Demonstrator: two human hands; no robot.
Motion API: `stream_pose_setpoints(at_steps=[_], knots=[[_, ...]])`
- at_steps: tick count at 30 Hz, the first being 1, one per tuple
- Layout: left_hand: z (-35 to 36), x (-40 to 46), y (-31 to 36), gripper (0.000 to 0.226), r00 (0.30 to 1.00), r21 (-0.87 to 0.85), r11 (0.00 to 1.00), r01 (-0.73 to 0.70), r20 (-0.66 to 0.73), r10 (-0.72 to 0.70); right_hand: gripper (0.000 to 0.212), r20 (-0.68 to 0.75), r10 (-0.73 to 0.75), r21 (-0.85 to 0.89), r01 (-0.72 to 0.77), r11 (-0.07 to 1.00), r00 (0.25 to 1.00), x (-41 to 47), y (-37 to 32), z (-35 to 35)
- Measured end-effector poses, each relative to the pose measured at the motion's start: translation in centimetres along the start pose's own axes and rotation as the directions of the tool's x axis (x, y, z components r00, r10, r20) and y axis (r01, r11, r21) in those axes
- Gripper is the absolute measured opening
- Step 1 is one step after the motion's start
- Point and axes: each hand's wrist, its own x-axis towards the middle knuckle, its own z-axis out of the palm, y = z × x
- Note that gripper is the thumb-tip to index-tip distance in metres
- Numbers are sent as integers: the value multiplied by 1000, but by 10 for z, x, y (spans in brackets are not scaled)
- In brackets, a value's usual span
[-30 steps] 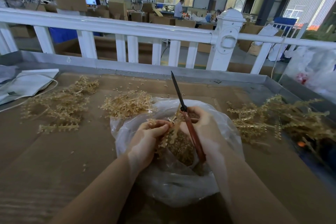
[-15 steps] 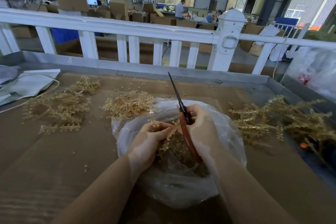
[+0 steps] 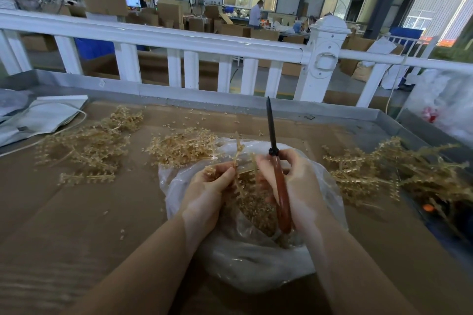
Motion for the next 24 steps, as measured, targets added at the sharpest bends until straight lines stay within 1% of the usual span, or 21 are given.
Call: stream_pose_setpoints(at_steps=[1, 3, 5, 7, 9, 12, 16, 18, 21, 24], knots=[[-1, 0, 1, 7, 1000, -4, 1000, 5, 10, -5, 17, 11, 4, 2, -4, 1000, 1000, -1, 0, 0], [-3, 0, 1, 16, 998, -23, 999, 23, 55, -22, 23, 12, -32, -75, 33, 997, 999, -1, -1, -2], [-6, 0, 4, 30, 993, -27, 999, 28, 118, -25, 29, -35, -67, -151, 61, 987, 997, -2, -1, -4], [-9, -1, 9, 41, 985, -1, 999, 37, 168, -37, 25, -87, -71, -171, 55, 984, 994, -3, -2, -7], [-13, -1, 12, 44, 979, 33, 998, 61, 195, -66, 18, -108, -63, -164, 45, 985, 992, -2, -1, -10], [-15, -1, 12, 42, 989, 129, 988, 83, 112, -98, 19, -100, -68, -122, 56, 991, 993, -3, -4, -14], [-15, -1, 10, 28, 996, 237, 970, 63, 48, -77, 20, -71, -87, -106, 79, 991, 994, -8, -7, -18], [-14, 0, 10, 21, 999, 238, 971, 34, 18, -40, 19, -50, -91, -130, 84, 988, 995, -10, -7, -20], [-11, 3, 12, 14, 999, 170, 985, 4, -33, 1, 19, -18, -111, -185, 106, 977, 994, -12, -5, -20], [-9, 6, 17, 11, 995, 177, 984, -31, -92, 48, 21, -3, -178, -267, 171, 949, 984, -17, -2, -20]])
